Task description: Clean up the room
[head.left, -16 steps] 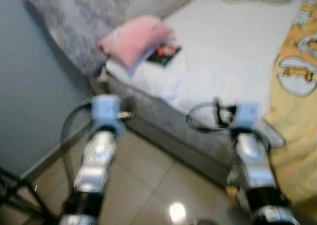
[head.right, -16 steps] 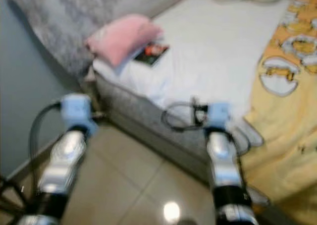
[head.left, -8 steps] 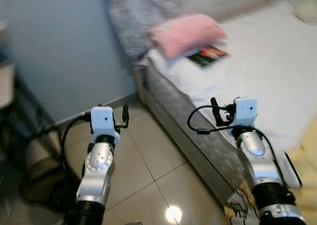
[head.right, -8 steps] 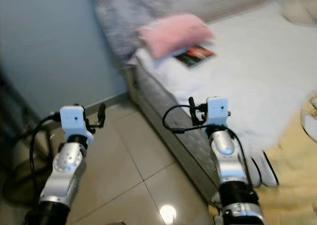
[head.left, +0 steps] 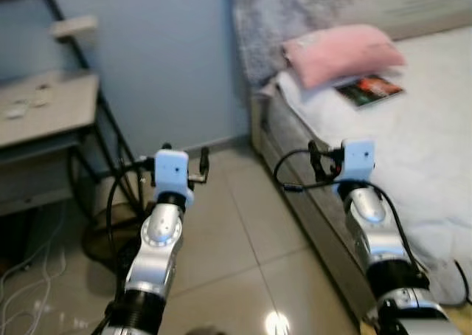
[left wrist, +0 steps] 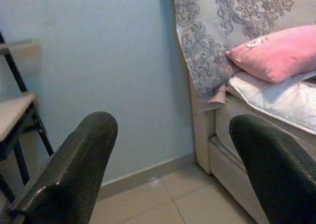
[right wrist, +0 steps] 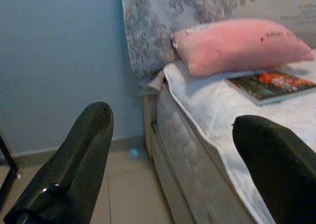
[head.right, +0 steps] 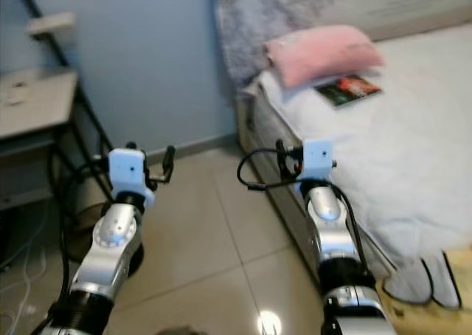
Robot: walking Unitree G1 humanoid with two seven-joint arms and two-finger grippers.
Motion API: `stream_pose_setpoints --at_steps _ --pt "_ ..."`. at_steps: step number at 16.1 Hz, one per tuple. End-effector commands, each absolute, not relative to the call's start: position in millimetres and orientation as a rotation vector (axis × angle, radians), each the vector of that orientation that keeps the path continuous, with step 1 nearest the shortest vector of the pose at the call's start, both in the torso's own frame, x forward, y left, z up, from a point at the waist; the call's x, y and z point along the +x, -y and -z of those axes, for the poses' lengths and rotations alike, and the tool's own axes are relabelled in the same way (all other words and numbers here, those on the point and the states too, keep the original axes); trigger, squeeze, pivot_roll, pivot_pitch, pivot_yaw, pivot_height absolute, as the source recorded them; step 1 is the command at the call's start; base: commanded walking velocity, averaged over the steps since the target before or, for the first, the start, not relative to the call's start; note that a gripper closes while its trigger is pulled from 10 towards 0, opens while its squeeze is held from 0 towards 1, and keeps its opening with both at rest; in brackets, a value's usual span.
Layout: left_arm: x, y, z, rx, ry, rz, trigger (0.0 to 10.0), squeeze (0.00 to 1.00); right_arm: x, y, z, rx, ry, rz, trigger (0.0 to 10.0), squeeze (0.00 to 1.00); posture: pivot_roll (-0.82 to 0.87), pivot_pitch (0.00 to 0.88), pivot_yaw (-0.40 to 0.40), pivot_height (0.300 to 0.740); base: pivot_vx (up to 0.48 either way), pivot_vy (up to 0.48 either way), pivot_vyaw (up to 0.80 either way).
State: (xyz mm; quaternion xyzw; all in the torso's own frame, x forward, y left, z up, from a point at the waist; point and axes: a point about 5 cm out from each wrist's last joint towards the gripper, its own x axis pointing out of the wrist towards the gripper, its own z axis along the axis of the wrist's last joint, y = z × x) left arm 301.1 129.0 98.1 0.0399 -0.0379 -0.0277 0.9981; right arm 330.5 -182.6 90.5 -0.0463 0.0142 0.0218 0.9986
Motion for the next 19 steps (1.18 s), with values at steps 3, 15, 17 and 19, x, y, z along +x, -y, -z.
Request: stream_pose_setpoints --at_steps 3,15,17,19 --pt "305.1 -133.8 -105.2 0.07 0.093 0.067 10.0 0.0 331.4 178.5 -90.2 -0.08 -0.018 -0.038 10.0 0.0 -0.16 0.0 0.109 0.74 0.133 0.089 0.66" --pt "309.0 -136.8 -106.5 0.047 0.069 0.069 10.0 0.0 324.6 168.8 -79.5 -0.075 -0.034 -0.068 10.0 0.0 -0.14 0.0 0.115 0.74 0.432 0.072 0.16" --pt "309.0 -137.6 -106.6 0.047 0.068 0.067 10.0 0.0 324.2 167.6 -78.5 -0.073 -0.038 -0.073 10.0 0.0 -0.14 0.0 0.113 0.74 0.461 0.0 0.0" --pt "309.2 -139.0 -106.9 0.041 0.069 0.058 10.0 0.0 324.3 166.9 -78.3 -0.069 -0.037 -0.077 10.0 0.0 -0.14 0.0 0.113 0.74 0.461 0.0 0.0"
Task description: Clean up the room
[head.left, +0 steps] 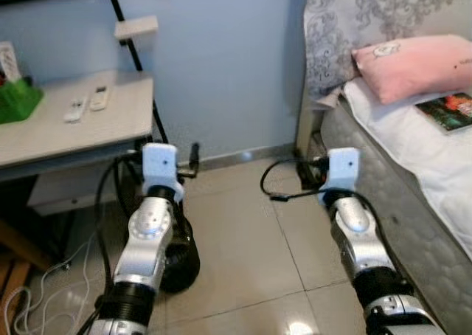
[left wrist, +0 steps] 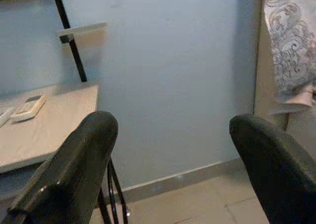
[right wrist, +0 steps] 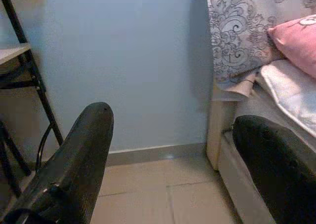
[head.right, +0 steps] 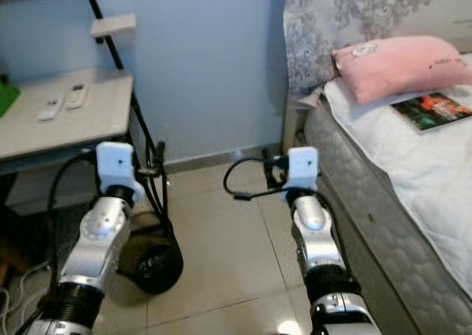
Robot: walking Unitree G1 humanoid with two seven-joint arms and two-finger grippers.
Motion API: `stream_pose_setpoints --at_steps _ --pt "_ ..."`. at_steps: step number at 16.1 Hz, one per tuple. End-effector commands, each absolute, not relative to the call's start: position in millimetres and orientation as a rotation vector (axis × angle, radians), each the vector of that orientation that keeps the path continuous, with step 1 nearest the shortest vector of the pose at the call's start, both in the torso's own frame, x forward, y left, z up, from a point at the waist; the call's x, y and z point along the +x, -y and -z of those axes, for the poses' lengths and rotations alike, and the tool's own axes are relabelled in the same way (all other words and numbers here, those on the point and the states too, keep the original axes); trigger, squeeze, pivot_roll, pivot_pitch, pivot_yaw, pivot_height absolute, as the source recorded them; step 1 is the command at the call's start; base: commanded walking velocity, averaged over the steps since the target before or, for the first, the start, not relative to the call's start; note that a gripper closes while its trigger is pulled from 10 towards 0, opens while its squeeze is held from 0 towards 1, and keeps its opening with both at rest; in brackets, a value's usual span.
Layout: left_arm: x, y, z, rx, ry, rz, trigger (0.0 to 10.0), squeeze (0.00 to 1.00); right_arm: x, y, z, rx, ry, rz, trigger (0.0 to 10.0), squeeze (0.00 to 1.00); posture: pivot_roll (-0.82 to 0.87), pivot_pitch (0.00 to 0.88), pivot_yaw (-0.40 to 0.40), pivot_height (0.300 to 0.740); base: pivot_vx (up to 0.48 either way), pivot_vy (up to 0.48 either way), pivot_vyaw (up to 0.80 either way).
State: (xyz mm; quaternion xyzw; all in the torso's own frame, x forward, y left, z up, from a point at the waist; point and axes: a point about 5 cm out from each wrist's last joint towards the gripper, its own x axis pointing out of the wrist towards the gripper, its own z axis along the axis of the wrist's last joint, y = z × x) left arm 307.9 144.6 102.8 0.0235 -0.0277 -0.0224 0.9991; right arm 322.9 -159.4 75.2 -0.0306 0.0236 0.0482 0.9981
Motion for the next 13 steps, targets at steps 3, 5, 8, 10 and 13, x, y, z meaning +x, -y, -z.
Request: stream_pose_setpoints --at_steps 3,5,8,10,13 --pt "308.7 -146.6 -107.6 -0.123 0.076 -0.017 10.0 0.0 324.2 165.1 -77.7 -0.06 -0.036 -0.084 10.0 0.0 -0.13 0.0 0.106 0.74 0.459 0.0 0.0" --pt "307.8 -150.6 -106.7 -0.201 0.074 -0.054 10.0 0.0 324.0 165.0 -77.5 -0.059 -0.036 -0.085 10.0 0.0 -0.13 0.0 0.105 0.74 0.454 0.0 0.0" --pt "270.9 -168.9 -87.8 -0.106 0.034 -0.03 10.0 0.0 300.5 195.9 -56.9 -0.026 -0.122 -0.05 10.0 0.0 -0.13 0.0 0.093 0.74 0.425 0.0 0.0" --pt "266.8 -164.9 -81.7 -0.088 0.008 -0.015 10.0 0.0 296.2 208.8 -52.9 -0.036 -0.143 -0.015 10.0 0.0 -0.12 0.0 0.088 0.74 0.411 0.0 0.0" --pt "278.8 -157.1 -90.9 -0.04 0.027 0.021 10.0 0.0 306.0 193.3 -61.4 -0.047 -0.104 -0.054 10.0 0.0 -0.12 0.0 0.093 0.74 0.0 0.0 0.0"
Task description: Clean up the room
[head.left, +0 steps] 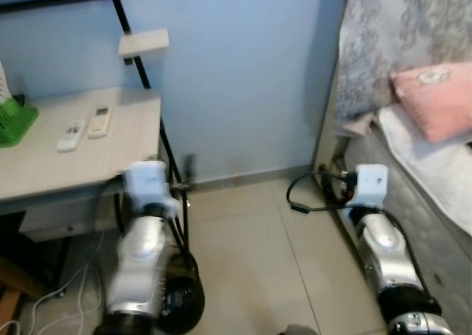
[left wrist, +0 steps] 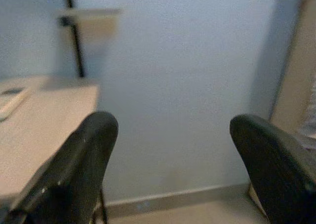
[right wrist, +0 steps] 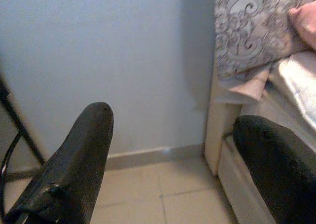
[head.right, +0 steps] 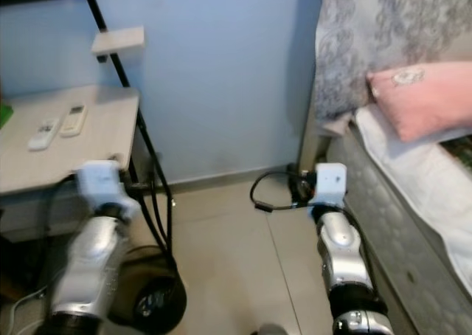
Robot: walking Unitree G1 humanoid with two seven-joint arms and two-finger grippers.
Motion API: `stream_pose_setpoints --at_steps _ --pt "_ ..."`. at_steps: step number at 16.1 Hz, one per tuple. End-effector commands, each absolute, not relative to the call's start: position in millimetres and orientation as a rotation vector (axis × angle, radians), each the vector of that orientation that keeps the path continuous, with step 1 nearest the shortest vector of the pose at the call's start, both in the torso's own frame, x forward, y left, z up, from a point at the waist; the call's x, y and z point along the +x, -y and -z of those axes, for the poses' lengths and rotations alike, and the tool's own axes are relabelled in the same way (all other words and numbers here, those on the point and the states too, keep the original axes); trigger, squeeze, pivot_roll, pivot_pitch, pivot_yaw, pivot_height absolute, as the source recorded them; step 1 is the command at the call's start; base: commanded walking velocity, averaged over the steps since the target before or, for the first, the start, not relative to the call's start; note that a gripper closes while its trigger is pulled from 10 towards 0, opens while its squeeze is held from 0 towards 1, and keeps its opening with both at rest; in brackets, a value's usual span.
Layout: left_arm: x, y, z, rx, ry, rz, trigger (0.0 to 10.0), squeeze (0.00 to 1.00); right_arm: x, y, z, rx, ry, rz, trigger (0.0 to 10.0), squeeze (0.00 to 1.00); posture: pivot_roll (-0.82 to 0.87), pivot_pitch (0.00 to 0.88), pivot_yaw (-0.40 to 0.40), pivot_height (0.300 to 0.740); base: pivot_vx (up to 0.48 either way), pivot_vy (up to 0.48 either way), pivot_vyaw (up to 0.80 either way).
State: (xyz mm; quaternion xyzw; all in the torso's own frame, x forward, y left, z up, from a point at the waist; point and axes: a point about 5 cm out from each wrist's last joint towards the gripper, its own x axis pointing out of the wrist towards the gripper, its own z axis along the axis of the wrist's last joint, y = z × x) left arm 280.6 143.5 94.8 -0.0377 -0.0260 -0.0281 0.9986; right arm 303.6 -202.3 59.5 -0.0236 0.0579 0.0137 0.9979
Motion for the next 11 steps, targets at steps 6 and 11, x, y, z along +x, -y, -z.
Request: stream_pose_setpoints --at_steps 6,11 --pt "281.2 -163.3 -96.0 -0.078 0.038 -0.027 10.0 0.0 311.9 185.1 -66.4 -0.039 -0.084 -0.082 10.0 0.0 -0.11 0.0 0.092 0.74 0.111 -0.114 0.0" --pt "283.2 -160.1 -94.5 -0.082 0.027 -0.028 10.0 0.0 316.4 184.2 -70.2 -0.066 -0.074 -0.07 10.0 0.0 -0.11 0.0 0.087 0.74 0.353 -0.263 0.24"
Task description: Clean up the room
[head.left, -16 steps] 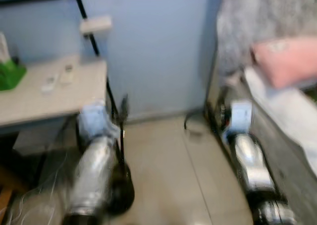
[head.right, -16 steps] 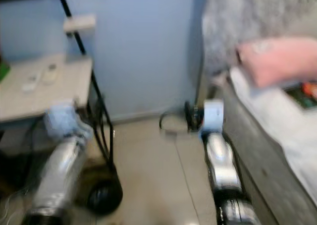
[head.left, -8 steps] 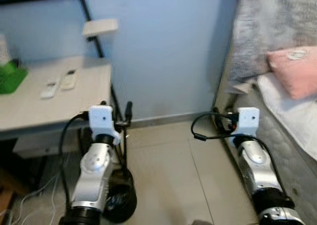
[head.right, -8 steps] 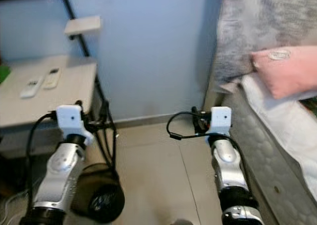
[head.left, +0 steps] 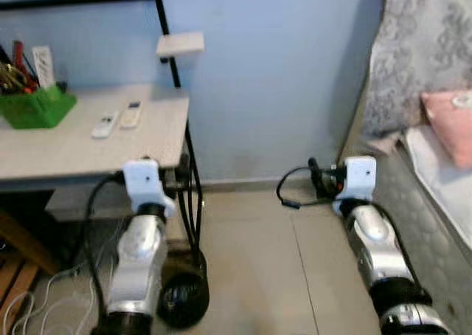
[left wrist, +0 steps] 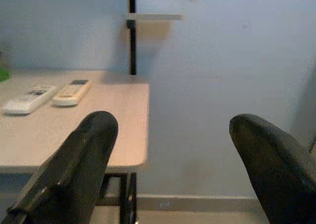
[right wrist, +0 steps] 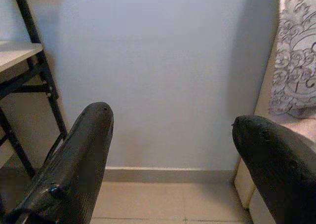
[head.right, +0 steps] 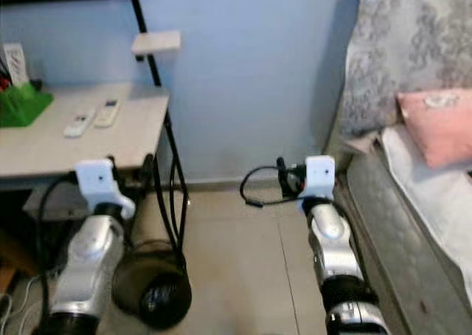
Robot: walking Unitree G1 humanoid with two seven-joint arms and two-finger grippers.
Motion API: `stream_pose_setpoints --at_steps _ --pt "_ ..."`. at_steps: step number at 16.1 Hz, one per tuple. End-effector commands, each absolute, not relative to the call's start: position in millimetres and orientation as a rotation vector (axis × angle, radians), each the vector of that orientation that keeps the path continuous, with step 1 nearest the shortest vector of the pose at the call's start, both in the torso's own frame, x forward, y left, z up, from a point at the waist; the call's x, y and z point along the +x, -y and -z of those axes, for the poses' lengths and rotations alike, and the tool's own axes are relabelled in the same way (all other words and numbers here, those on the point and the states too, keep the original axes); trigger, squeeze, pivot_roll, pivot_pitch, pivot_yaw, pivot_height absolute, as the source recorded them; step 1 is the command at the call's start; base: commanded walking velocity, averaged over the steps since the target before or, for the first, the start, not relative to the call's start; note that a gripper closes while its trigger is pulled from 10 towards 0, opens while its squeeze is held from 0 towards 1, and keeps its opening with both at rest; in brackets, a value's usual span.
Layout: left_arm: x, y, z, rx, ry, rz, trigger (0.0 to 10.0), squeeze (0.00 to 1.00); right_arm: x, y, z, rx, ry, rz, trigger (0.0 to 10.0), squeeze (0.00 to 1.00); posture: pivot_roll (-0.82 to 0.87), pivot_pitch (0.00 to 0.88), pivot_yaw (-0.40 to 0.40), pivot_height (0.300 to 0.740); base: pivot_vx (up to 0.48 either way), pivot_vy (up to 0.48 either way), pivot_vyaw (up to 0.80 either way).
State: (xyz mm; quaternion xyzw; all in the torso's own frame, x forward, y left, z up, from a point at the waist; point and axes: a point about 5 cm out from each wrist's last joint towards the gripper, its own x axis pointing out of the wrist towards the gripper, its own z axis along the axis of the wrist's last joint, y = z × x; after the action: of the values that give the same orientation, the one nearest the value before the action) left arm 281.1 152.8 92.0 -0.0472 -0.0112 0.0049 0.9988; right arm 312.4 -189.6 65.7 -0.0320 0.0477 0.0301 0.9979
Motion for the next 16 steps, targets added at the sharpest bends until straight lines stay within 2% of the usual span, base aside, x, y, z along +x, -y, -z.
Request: stream_pose_setpoints --at_steps 1,9,11,13,15,16 --pt "283.2 -160.5 -94.8 -0.081 0.029 -0.027 10.0 0.0 317.2 184.7 -70.4 -0.07 -0.077 -0.064 10.0 0.0 -0.11 0.0 0.087 0.74 0.0 0.0 0.0" --pt "284.3 -158.1 -95.4 -0.064 0.03 0.013 10.0 0.0 316.1 185.9 -67.9 -0.07 -0.082 -0.035 10.0 0.0 -0.11 0.0 0.093 0.74 0.0 0.0 0.0" --pt "282.1 -157.4 -92.1 -0.128 0.0 -0.004 10.0 0.0 314.9 185.1 -66.4 -0.068 -0.084 -0.037 10.0 0.0 -0.11 0.0 0.097 0.74 0.0 0.0 0.0" --pt "265.7 -149.1 -85.3 -0.143 -0.063 0.077 10.0 0.0 308.4 184.2 -62.3 -0.043 -0.099 -0.056 10.0 0.0 -0.12 0.0 0.101 0.74 0.0 0.0 0.0" --pt "250.5 -152.6 -77.1 -0.075 -0.089 0.123 10.0 0.0 295.9 181.9 -56.5 -0.013 -0.124 -0.1 10.0 0.0 -0.12 0.0 0.1 0.74 0.0 0.0 0.0" --pt "234.3 -160.4 -76.3 0.037 -0.048 0.161 10.0 0.0 278.8 182.2 -49.7 -0.02 -0.15 -0.147 10.0 0.0 -0.13 0.0 0.101 0.74 0.0 0.0 0.0"
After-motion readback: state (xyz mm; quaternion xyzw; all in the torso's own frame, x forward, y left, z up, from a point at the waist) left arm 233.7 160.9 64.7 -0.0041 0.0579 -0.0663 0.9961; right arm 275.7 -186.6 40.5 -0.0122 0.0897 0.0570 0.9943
